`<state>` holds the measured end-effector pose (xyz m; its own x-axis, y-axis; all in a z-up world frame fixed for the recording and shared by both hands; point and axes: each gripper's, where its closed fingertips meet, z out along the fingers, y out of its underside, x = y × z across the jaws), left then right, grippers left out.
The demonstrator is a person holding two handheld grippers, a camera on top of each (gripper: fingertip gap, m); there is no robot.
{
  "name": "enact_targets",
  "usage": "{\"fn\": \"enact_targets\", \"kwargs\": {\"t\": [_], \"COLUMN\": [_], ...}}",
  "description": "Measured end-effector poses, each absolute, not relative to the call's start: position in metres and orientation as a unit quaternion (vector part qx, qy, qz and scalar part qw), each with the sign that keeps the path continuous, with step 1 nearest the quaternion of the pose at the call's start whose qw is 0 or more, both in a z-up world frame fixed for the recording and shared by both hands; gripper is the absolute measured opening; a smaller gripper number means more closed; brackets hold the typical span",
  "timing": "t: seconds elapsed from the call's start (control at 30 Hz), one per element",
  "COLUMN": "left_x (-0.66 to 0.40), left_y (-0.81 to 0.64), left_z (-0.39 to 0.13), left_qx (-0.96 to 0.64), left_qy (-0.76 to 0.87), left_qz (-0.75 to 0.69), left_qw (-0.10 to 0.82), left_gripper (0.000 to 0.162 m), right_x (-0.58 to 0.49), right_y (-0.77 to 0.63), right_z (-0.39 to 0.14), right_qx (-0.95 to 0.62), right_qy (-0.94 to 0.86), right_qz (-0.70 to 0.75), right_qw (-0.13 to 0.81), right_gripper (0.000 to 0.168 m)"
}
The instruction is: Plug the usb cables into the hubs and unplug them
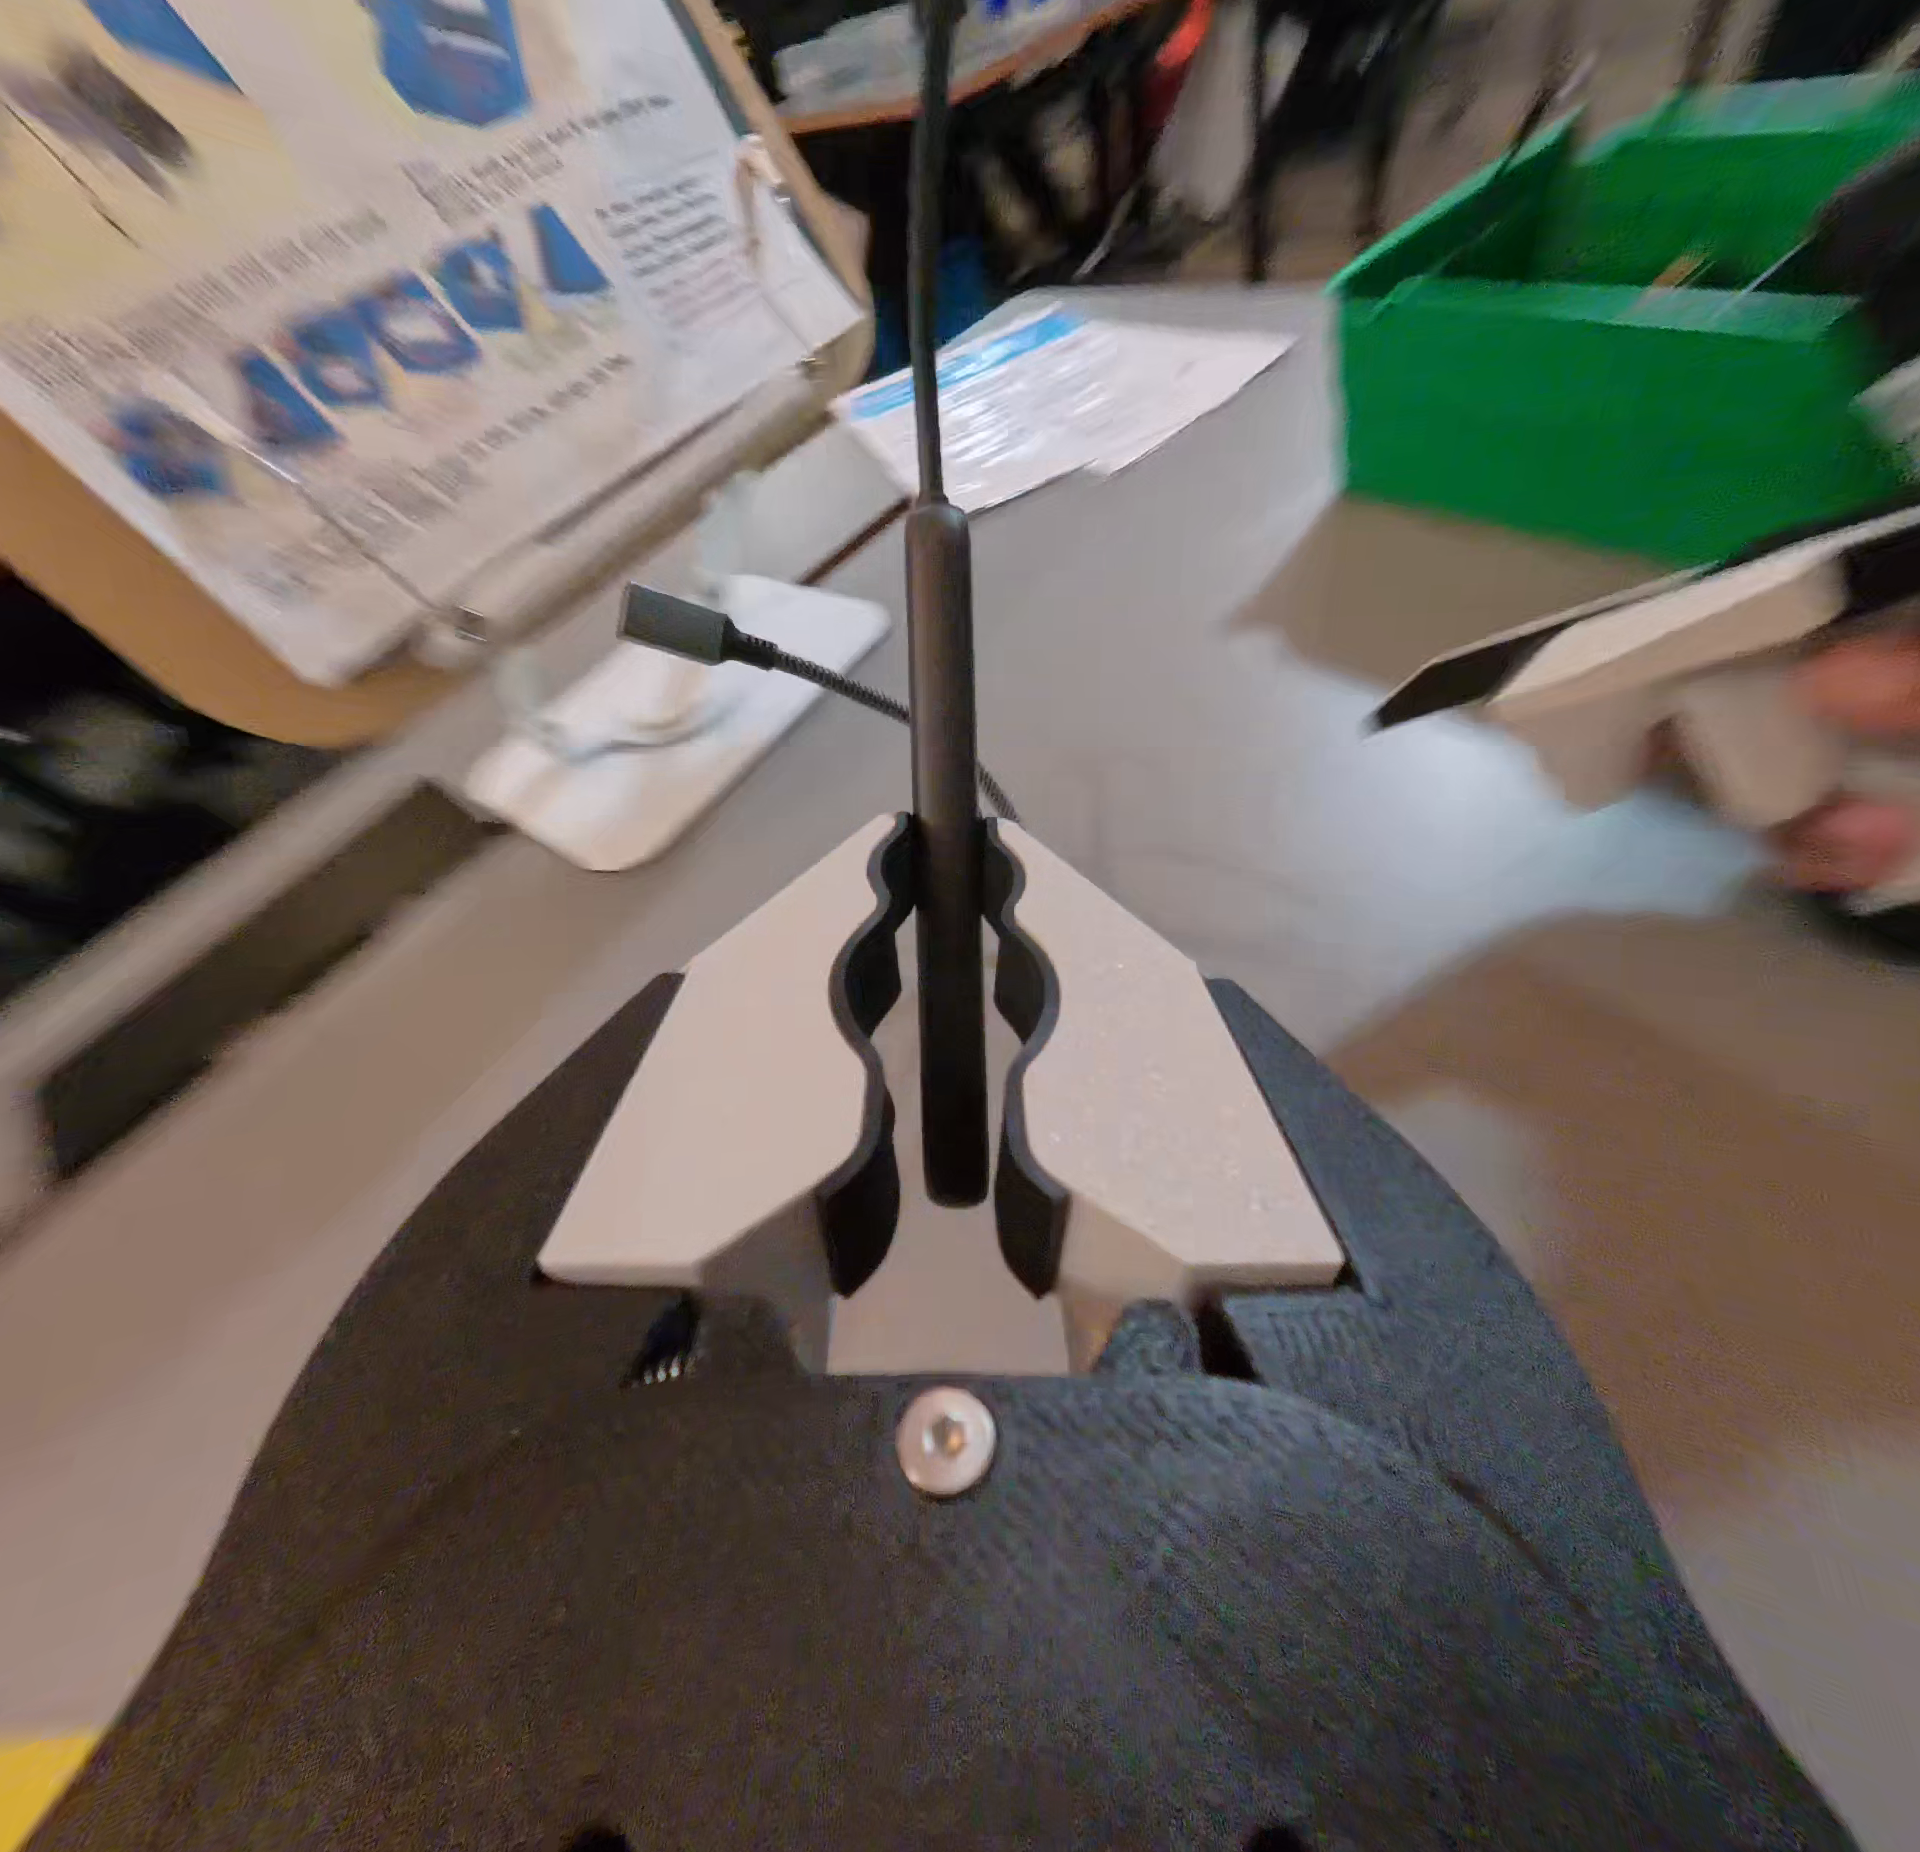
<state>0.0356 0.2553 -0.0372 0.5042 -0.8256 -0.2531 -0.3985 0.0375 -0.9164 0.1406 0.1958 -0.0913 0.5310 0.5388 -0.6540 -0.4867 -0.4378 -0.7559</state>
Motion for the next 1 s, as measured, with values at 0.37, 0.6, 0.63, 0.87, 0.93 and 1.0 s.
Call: {"fn": "enact_targets", "kwargs": {"t": [0.37, 0.6, 0.63, 0.87, 0.93, 1.0], "left_x": [0.029, 0.031, 0.031, 0.036, 0.036, 0.034], "left_y": [0.251, 0.247, 0.248, 0.245, 0.243, 0.241], "left_z": [-0.046, -0.043, -0.043, -0.051, -0.052, -0.053], "left_qx": [-0.65, -0.627, -0.625, -0.637, -0.651, -0.673], "left_qy": [0.515, 0.53, 0.531, 0.525, 0.507, 0.475], "left_qz": [-0.012, 0.035, 0.04, -0.013, -0.068, -0.155], "left_qw": [0.559, 0.569, 0.57, 0.564, 0.561, 0.546], "left_gripper": [0.008, 0.008, 0.008, 0.009, 0.008, 0.009], "right_x": [0.131, 0.13, 0.13, 0.128, 0.125, 0.121], "right_y": [0.193, 0.192, 0.192, 0.19, 0.189, 0.187], "right_z": [-0.092, -0.092, -0.092, -0.089, -0.089, -0.088], "right_qx": [-0.713, -0.71, -0.708, -0.707, -0.709, -0.711], "right_qy": [-0.066, -0.069, -0.067, -0.078, -0.09, -0.11], "right_qz": [0.432, 0.439, 0.443, 0.439, 0.431, 0.415], "right_qw": [0.548, 0.547, 0.546, 0.549, 0.551, 0.557], "right_gripper": [0.041, 0.039, 0.039, 0.039, 0.039, 0.039]}}
